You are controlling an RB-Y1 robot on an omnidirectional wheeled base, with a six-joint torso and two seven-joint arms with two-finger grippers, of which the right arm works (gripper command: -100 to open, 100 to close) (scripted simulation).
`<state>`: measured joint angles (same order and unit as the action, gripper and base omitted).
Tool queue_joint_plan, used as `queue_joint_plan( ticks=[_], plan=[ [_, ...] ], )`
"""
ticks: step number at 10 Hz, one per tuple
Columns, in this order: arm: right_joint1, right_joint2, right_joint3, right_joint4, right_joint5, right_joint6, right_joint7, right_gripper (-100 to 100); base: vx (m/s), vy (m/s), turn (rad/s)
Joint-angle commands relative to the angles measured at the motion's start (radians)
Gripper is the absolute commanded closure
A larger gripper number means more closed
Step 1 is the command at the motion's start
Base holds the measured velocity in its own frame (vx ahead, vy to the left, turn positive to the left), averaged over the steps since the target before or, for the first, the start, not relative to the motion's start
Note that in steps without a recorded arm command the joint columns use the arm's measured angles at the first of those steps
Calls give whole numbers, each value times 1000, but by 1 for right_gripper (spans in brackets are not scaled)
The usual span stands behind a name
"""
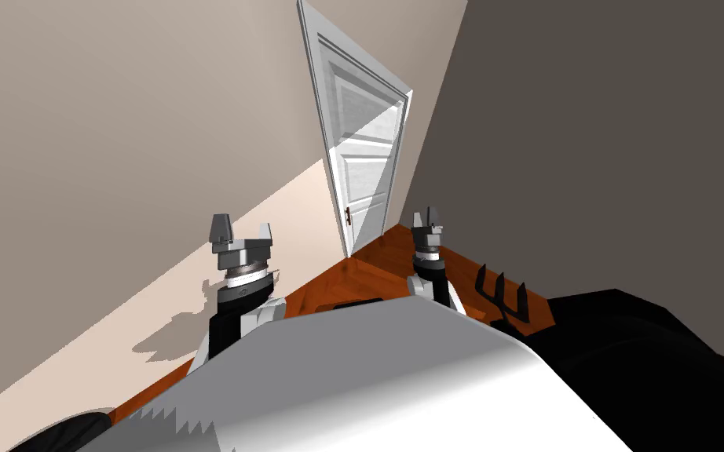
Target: Pull the door open
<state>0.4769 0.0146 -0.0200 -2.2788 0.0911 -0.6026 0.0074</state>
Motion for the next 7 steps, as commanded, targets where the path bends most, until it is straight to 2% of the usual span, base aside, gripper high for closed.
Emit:
queue_joint_plan(
  ticks=[1,5,7],
  plan=[
    [-9,-12,10,32,-21,-7,-34,-100,46,-5,158],
    [-27,-37,31,101,-64,-20,-105,-100,65,-5,88],
    [-38,-52,45,145,-92,-29,-150,-100,68,-11,139]
  ],
)
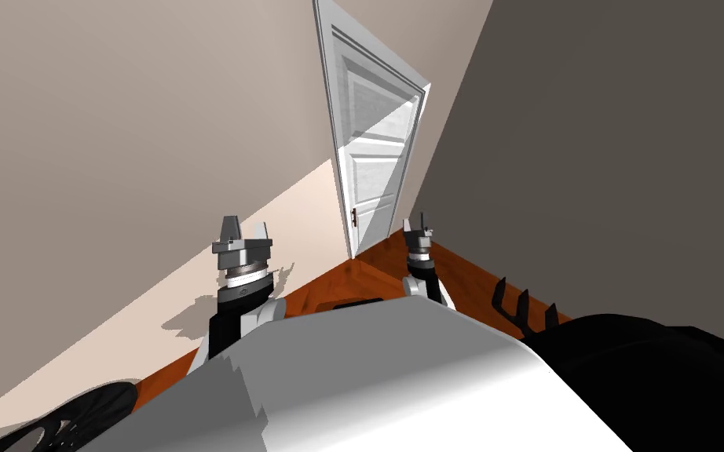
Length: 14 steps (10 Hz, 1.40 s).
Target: Pull the door open
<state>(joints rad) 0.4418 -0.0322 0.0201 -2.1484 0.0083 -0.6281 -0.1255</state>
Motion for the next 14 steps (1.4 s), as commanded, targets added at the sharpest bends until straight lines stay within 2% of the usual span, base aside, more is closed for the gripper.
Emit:
queue_joint_plan(
  ticks=[1,4,5,8,9,11,12,14],
  plan=[
    [-10,-14,13,42,-26,-9,-45,-100,80,-15,122],
    [-33,-41,39,127,-80,-26,-131,-100,87,-18,150],
    [-33,-41,39,127,-80,-26,-134,-100,54,-10,43],
    [-58,-72,69,217,-141,-46,-222,-100,65,-14,152],
    [-58,-72,69,224,-141,-46,-234,-100,55,-18,65],
    [-76,-94,90,286,-185,-60,-295,-100,71,-20,127],
    [-76,-94,90,294,-185,-60,-306,-100,60,-28,88],
    [-95,-116,112,358,-231,-75,-369,-100,62,-19,139]
  ],
)
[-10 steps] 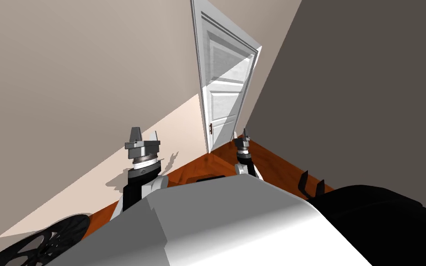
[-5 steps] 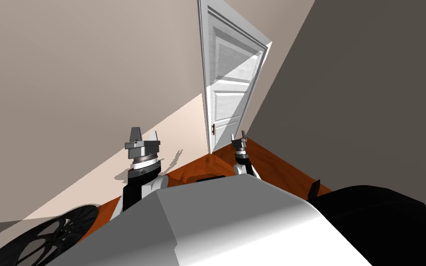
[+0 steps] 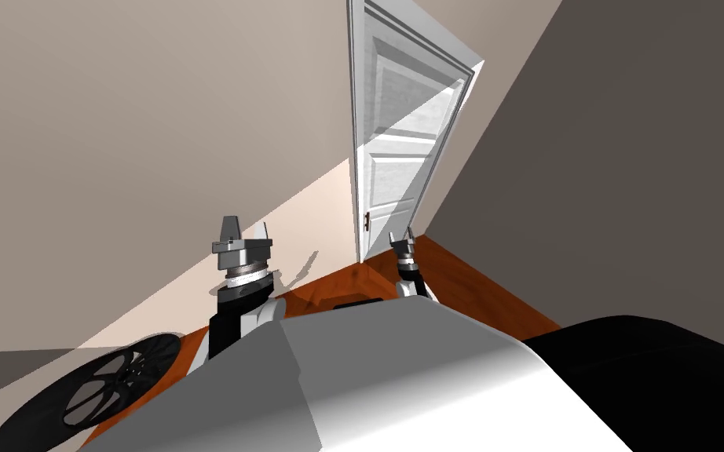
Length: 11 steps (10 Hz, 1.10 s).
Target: Pull the door open
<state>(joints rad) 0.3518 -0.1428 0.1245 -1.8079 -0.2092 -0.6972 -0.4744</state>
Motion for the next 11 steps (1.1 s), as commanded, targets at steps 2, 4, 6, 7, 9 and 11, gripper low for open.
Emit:
queue_joint_plan(
  ticks=[2,4,6,7,9,11],
  plan=[
    [-15,-17,19,63,-37,-13,-71,-100,52,-19,123],
    [-25,-28,30,100,-61,-20,-109,-100,64,-30,131],
    [-45,-51,54,176,-109,-36,-176,-100,66,-22,159],
    [-45,-51,54,176,-109,-36,-188,-100,55,-25,81],
    [-65,-74,77,238,-157,-51,-252,-100,66,-33,146],
    [-75,-85,89,290,-181,-59,-303,-100,55,-28,119]
  ],
)
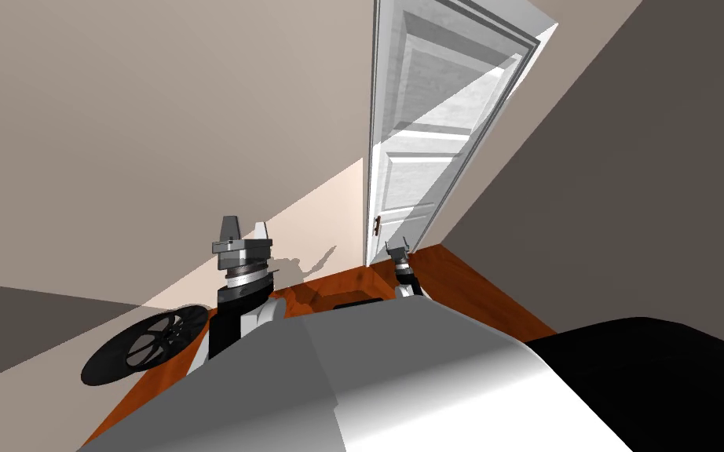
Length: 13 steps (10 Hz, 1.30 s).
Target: Pull the door open
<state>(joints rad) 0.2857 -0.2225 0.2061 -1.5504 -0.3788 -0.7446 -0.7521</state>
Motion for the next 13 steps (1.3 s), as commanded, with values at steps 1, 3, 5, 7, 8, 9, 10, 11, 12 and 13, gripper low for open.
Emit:
queue_joint_plan(
  ticks=[1,3,5,7,8,9,10,11,12,13],
  plan=[
    [-8,-6,7,33,-11,-11,-28,-100,34,-20,63],
    [-28,-28,30,95,-59,-26,-94,-100,53,-26,154],
    [-38,-39,42,145,-82,-34,-144,-100,55,-36,117],
    [-47,-50,53,182,-106,-41,-183,-100,44,-28,90],
    [-57,-60,64,217,-128,-48,-214,-100,57,-47,186],
    [-57,-60,64,217,-128,-48,-219,-100,44,-36,66],
    [-66,-71,74,252,-150,-55,-255,-100,49,-18,117],
    [-75,-81,85,286,-172,-62,-284,-100,79,-33,202],
    [-75,-81,85,286,-172,-62,-291,-100,55,-40,60],
    [-84,-90,95,320,-193,-69,-326,-100,40,-40,90]
  ],
)
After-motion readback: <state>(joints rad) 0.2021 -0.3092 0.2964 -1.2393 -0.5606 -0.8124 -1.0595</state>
